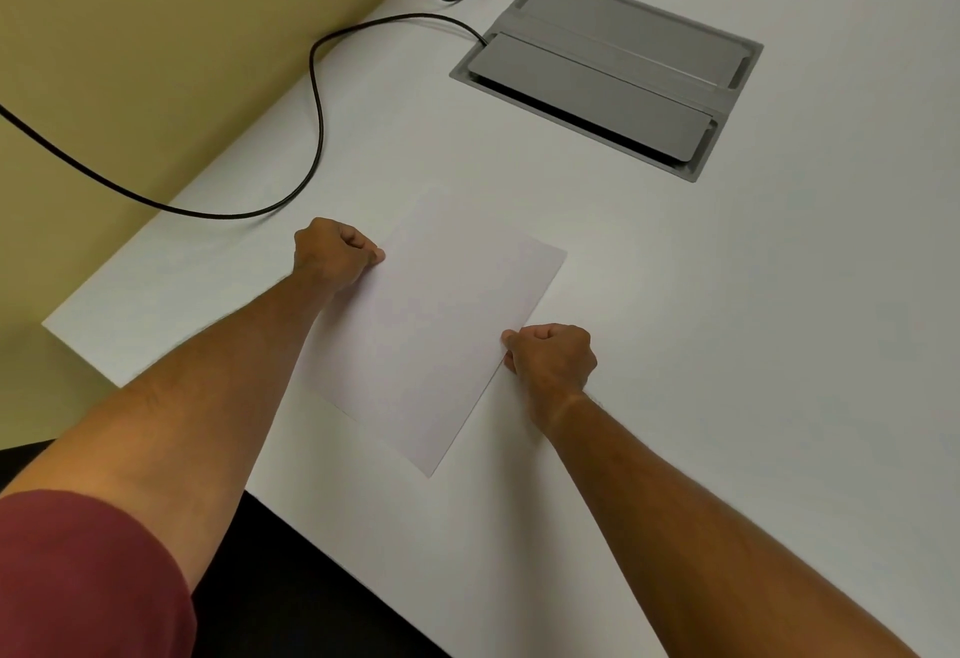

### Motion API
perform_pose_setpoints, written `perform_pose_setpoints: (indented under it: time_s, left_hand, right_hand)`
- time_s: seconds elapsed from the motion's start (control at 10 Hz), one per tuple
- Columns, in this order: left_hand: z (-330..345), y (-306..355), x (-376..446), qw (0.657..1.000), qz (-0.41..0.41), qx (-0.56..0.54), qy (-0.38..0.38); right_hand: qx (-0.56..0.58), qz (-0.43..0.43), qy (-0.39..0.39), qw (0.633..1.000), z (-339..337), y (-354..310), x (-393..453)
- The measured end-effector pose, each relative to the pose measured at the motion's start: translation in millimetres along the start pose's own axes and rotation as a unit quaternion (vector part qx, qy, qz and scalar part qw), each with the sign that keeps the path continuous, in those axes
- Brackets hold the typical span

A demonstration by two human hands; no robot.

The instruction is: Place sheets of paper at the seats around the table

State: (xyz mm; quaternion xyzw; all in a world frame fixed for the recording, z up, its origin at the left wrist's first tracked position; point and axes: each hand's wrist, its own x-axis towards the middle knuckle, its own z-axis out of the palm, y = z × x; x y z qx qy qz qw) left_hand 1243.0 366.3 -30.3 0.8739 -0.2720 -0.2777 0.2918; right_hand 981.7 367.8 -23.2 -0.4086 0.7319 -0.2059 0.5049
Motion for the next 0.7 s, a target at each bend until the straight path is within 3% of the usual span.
perform_pose_setpoints:
  time_s: [0.4, 0.5, 0.7]
  left_hand:
    - [-5, -3, -6, 0.999, 0.018, 0.023, 0.023]
    - [-5, -2, -17, 0.993, 0.079, 0.082, 0.022]
    - [-1, 10, -53, 0.948, 0.22, 0.231, 0.013]
  right_hand:
    - [-0.063, -0.05, 0.021, 0.997, -1, 0, -3]
    - [-0.088, -0.101, 0.006, 0.991, -3, -3, -8]
    - [-0.162, -0.214, -0.014, 0.963, -14, -6, -18]
